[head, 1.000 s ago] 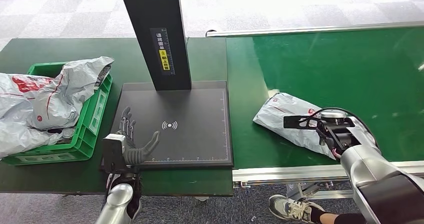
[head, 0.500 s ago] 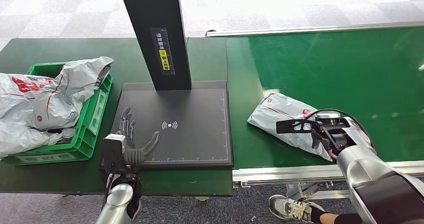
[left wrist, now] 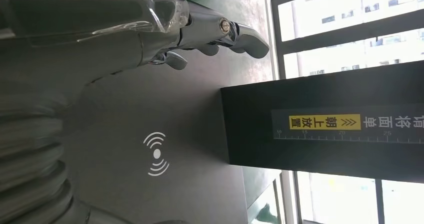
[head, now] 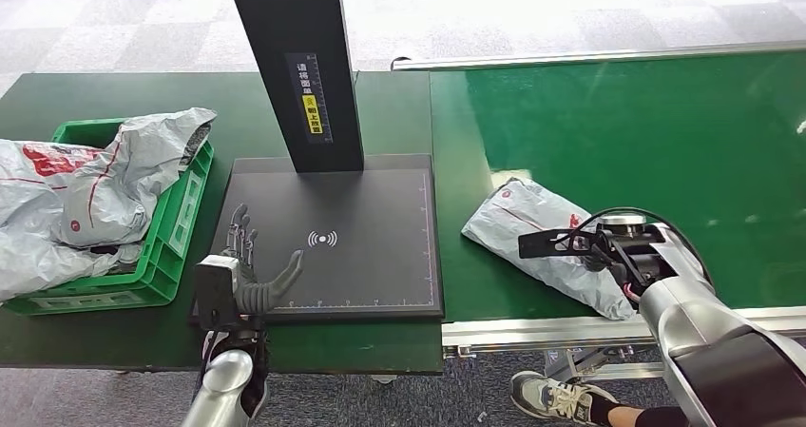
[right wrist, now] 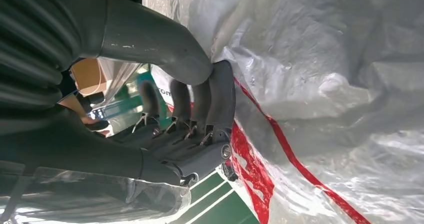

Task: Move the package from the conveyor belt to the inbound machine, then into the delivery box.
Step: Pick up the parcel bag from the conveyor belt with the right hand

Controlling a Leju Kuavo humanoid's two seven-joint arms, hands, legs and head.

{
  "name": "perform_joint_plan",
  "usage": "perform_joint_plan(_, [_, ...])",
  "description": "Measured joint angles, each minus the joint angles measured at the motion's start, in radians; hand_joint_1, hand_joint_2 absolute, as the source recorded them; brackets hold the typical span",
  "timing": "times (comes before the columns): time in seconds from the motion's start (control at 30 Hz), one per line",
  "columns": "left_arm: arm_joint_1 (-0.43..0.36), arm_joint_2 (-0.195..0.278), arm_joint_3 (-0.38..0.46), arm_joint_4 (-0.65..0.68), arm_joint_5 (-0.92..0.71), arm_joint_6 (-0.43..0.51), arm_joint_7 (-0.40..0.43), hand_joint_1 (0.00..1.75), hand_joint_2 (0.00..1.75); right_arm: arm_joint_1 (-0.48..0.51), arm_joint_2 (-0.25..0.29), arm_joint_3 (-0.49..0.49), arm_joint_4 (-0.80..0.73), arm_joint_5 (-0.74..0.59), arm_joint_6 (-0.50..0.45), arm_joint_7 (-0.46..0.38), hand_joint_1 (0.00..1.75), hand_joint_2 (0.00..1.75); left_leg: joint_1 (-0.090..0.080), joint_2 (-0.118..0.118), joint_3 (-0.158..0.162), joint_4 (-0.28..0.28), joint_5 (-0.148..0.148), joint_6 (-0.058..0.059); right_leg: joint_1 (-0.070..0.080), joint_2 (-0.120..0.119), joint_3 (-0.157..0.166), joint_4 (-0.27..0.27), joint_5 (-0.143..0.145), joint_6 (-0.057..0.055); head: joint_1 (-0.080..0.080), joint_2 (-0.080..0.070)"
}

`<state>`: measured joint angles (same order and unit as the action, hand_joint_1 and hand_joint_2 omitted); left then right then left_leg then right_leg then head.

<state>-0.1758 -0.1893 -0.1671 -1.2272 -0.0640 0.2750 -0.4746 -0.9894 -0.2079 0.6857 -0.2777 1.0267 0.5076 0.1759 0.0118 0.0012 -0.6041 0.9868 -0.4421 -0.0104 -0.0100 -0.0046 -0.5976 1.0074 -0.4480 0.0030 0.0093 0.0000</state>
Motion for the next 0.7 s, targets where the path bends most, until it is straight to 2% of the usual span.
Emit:
perform_joint_plan(0.2, [0.000,-0.002,0.000,0.000,-0.002,0.000,0.003,0.00,1.75,-0.002,0.000,0.000,-0.001,-0.002,0.015,-0.022,1.75,1.75,0.000,0.000,0.000,0.000,0.000,0.000,0.000,0.000,0.000,0.000,0.000,0.000,0.000,0.000])
perform_joint_plan(0.23, [0.000,-0.003,0.000,0.000,-0.002,0.000,0.004,0.00,1.75,-0.003,0.000,0.000,-0.001,-0.003,0.015,-0.025,1.48,1.75,0.000,0.000,0.000,0.000,0.000,0.000,0.000,0.000,0.000,0.000,0.000,0.000,0.000,0.000])
perform_joint_plan(0.33, [0.000,-0.003,0.000,0.000,-0.002,-0.001,0.006,0.00,1.75,-0.002,0.002,-0.001,-0.004,-0.013,-0.004,-0.039,0.17,1.75,0.000,0.000,0.000,0.000,0.000,0.000,0.000,0.000,0.000,0.000,0.000,0.000,0.000,0.000])
perform_joint_plan(0.37, [0.000,-0.003,0.000,0.000,-0.002,-0.001,0.006,0.00,1.75,-0.002,0.003,-0.003,-0.006,-0.018,-0.020,-0.046,0.00,1.75,0.000,0.000,0.000,0.000,0.000,0.000,0.000,0.000,0.000,0.000,0.000,0.000,0.000,0.000])
perform_joint_plan(0.6, [0.000,-0.003,0.001,-0.001,-0.002,-0.011,0.006,0.00,1.75,-0.001,0.034,-0.009,-0.011,-0.026,-0.090,-0.079,0.00,1.75,0.000,0.000,0.000,0.000,0.000,0.000,0.000,0.000,0.000,0.000,0.000,0.000,0.000,0.000])
perform_joint_plan(0.7, [0.002,-0.003,0.003,-0.005,-0.002,-0.013,0.006,0.00,1.75,-0.001,0.054,-0.006,-0.017,-0.014,-0.169,-0.087,0.00,1.75,0.000,0.000,0.000,0.000,0.000,0.000,0.000,0.000,0.000,0.000,0.000,0.000,0.000,0.000])
